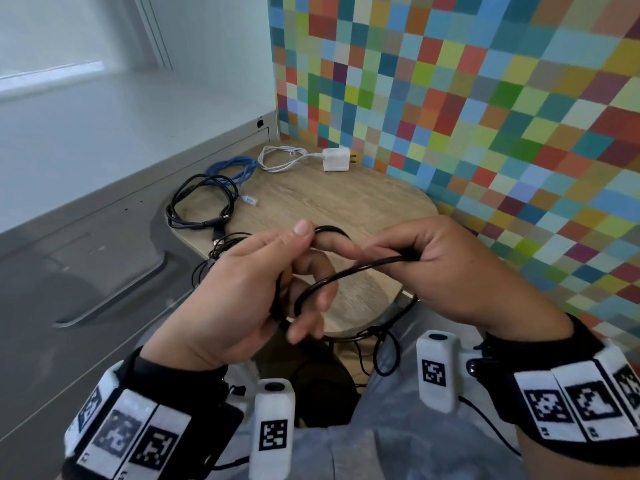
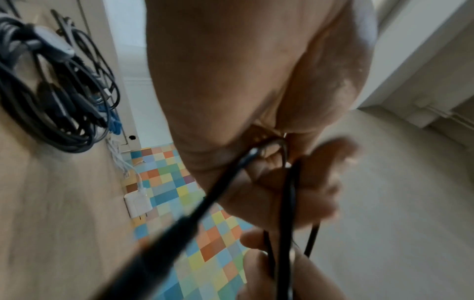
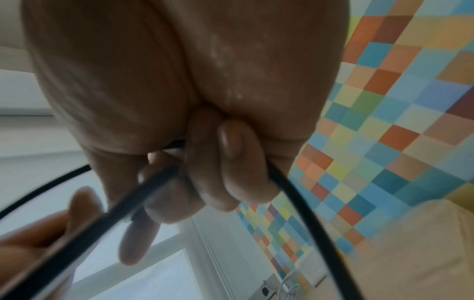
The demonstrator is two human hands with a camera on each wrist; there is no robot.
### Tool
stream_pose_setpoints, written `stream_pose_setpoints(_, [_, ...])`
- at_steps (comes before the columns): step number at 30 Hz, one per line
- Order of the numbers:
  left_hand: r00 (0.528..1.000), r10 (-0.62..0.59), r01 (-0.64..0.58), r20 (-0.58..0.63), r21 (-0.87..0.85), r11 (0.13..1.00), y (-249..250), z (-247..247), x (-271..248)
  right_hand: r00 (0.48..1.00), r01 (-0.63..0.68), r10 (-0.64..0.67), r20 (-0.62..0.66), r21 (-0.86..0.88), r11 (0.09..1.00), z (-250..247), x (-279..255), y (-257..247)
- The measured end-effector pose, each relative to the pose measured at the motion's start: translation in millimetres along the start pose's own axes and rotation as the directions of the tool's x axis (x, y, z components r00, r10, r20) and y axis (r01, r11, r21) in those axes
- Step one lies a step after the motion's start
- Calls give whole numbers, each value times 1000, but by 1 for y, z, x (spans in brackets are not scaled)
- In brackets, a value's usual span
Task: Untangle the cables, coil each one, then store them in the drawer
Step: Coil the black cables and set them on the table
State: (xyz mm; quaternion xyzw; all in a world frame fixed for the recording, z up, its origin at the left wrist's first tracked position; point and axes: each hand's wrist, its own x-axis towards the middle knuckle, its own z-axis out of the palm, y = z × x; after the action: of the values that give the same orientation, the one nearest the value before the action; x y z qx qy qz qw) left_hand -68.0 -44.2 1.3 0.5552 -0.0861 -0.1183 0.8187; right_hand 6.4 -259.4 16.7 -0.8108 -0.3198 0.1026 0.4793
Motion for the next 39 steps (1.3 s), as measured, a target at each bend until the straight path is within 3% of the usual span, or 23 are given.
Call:
stream_pose_setpoints(4, [1000,-24,23,2,134,991,-3,0,0,999,8,-5,-39,66,998,-3,-1,5])
stream_pose_setpoints(8, [998,-63,60,13,150,987,-1,-4,-3,1000,18,-15,-17,209,978,-17,-7,5])
stream_pose_setpoints(16, [998,-66,61,9,300,952,-4,-1,0,991,39,-5,-135,251,967,-10,-1,5])
stream_pose_setpoints(18, [997,-76,65,34,247,967,-7,-1,0,993,33,-3,-121,248,968,-8,0,7])
stream_pose_setpoints(23, [993,-28,35,115,-64,997,-6,0,0,996,-11,40,-80,330,944,-11,1,14])
stream_pose_setpoints(26, [996,70,-50,56,-296,954,0,-1,-1,990,-15,70,-119,415,910,-17,2,25])
stream_pose_setpoints(29, [975,209,-222,-77,-392,893,11,-14,-4,964,-41,153,-215,450,892,-26,-1,41])
stream_pose_setpoints(31, [938,291,-343,-187,-381,859,19,-24,-9,928,-72,207,-310,396,915,-31,-4,50])
stream_pose_setpoints(34, [875,305,-410,-376,-239,880,24,-23,-9,883,-151,188,-429,120,981,-33,-7,52])
stream_pose_setpoints(36, [826,297,-377,-478,-78,923,21,-16,-5,898,-179,115,-425,-113,977,-28,-9,46])
stream_pose_setpoints(39, [795,367,-310,-483,197,930,10,-7,2,958,-170,71,-279,-348,922,-12,-8,24])
